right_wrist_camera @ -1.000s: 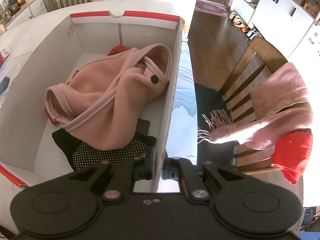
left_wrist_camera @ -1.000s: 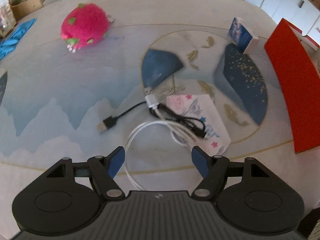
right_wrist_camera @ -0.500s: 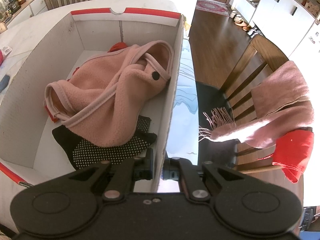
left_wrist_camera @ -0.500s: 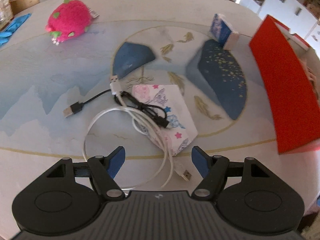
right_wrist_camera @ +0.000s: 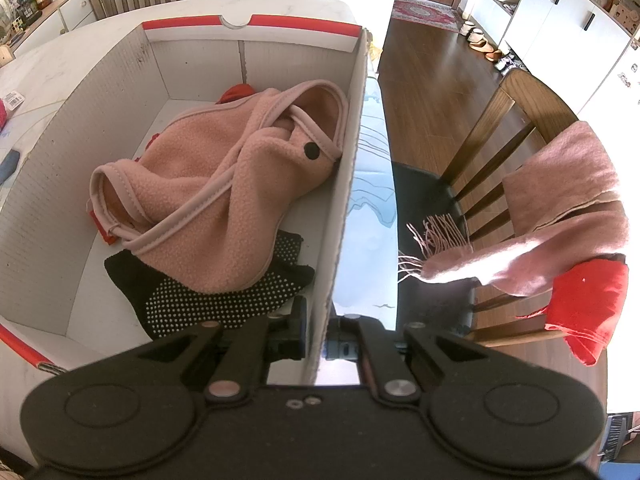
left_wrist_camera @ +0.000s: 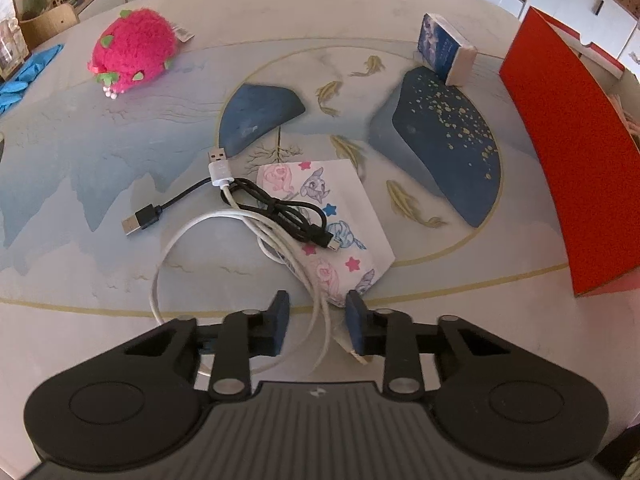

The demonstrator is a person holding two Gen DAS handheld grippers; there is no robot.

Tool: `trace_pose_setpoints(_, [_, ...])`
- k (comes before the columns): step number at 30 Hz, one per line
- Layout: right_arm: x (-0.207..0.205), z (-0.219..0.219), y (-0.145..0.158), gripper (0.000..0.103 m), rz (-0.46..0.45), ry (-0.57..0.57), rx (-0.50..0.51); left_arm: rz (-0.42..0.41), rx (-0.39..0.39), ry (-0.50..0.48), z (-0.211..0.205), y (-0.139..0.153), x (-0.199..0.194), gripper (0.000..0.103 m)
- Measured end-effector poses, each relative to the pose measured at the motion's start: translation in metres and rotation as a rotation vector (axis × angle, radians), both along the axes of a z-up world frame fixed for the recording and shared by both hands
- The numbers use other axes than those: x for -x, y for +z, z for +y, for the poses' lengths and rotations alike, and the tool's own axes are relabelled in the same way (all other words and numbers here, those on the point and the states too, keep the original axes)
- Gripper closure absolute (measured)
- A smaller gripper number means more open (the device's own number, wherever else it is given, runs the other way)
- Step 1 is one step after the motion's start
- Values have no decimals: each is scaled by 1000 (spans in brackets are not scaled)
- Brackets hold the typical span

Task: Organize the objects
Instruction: 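Close the left gripper on the white USB cable and lift it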

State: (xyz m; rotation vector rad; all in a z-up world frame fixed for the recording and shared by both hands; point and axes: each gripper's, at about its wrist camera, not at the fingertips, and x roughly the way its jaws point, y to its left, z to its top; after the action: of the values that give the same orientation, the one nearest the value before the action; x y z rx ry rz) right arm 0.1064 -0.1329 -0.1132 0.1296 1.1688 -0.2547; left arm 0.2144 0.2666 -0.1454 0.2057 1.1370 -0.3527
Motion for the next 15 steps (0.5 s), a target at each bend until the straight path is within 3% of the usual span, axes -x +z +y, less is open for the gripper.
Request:
trace_pose_setpoints(1, [0,0,0,97,0,0,1,5,7,-4,0,0,0,86])
trace_pose_setpoints(4, [0,0,0,97,0,0,0,5,10,8,2,1,0,93])
trace_pose_setpoints(15, [0,1,-1,97,0,1,1,-13,106,71,32,24,-5,96])
